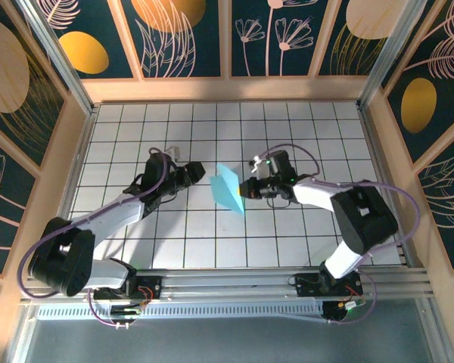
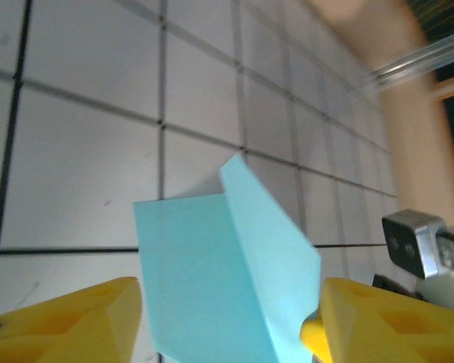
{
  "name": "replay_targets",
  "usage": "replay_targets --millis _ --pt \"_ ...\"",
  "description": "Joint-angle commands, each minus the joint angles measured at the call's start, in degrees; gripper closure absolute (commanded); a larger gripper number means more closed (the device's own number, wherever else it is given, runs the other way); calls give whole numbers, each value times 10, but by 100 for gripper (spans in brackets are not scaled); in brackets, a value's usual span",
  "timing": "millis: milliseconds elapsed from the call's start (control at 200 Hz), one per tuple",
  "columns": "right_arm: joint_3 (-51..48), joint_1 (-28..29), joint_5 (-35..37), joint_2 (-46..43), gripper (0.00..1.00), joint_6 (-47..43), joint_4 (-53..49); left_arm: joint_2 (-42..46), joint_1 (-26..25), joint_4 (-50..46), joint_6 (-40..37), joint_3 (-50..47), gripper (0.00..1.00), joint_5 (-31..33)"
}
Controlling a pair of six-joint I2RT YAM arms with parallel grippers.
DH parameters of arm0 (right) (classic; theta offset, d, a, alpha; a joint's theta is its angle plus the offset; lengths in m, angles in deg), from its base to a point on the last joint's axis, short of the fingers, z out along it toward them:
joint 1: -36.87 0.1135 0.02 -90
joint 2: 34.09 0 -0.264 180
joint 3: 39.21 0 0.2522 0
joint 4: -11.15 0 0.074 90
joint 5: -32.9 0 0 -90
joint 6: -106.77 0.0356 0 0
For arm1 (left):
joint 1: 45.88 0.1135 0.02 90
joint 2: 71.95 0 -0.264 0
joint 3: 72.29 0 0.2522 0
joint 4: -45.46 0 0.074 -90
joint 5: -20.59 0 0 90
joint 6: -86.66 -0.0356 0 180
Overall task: Fold a paper plane with a square sheet of paper (fold left side to right side)
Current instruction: Turn over the paper at the center of the table.
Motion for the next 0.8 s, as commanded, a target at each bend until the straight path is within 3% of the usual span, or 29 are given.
replay_targets --millis 0,155,350,796 --pt "-21 -37 -63 -72 100 24 109 49 7 107 2 -13 30 -45" --pt "-41 -65 -136 -127 100 97 244 74 8 213 5 5 30 -135" --pt "-33 -61 -206 -139 100 175 344 27 8 322 48 43 38 -253" --pt "-18 -20 -219 -121 100 197 361 -39 -29 318 34 75 50 -265"
